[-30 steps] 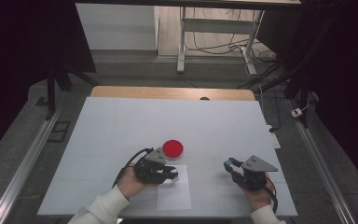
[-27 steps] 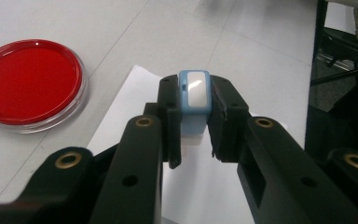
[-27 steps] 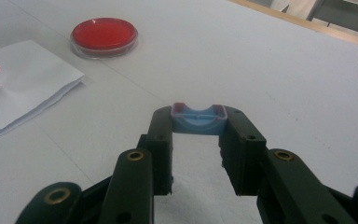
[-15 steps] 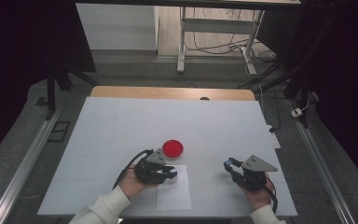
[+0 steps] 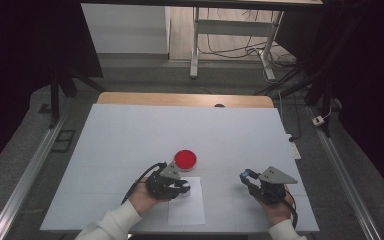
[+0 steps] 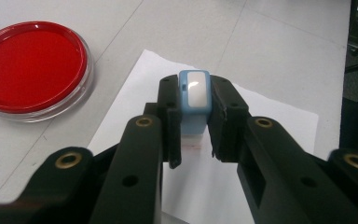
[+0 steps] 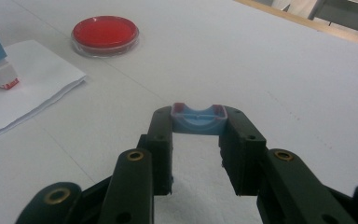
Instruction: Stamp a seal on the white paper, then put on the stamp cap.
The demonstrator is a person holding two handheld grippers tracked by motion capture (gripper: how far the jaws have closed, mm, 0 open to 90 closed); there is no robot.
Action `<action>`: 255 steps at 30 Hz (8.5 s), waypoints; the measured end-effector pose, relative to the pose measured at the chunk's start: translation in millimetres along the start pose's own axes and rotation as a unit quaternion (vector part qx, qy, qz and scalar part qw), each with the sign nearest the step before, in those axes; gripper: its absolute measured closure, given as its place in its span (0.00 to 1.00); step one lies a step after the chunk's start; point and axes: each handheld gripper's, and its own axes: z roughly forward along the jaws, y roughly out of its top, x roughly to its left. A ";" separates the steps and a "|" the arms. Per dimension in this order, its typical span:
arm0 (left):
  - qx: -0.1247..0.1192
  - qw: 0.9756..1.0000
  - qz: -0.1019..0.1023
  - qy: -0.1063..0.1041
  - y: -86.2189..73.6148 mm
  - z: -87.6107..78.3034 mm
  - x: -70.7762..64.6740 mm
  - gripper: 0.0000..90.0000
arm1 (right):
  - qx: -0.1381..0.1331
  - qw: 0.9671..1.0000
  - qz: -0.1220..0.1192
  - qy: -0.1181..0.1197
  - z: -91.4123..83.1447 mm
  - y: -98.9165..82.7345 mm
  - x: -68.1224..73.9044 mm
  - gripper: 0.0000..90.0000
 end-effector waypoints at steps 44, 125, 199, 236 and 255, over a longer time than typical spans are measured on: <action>0.063 0.998 0.012 0.027 7.2 6.9 -9.4 0.84 | -0.001 1.000 0.000 0.002 -0.3 0.4 2.0 0.73; -0.127 0.989 -0.079 0.017 18.5 -57.3 18.1 0.84 | -0.002 1.000 -0.002 0.002 -0.6 -0.1 2.8 0.73; -0.131 0.988 -0.076 0.010 24.2 -48.5 11.5 0.83 | -0.030 0.997 -0.002 0.074 24.1 18.4 48.8 0.73; -0.136 0.988 -0.072 0.000 28.1 -43.1 7.6 0.83 | -0.035 0.994 -0.034 0.095 50.2 32.3 86.2 0.73; -0.134 0.988 -0.071 0.000 28.4 -41.2 7.4 0.83 | -0.034 0.993 -0.037 0.102 62.7 37.7 99.0 0.73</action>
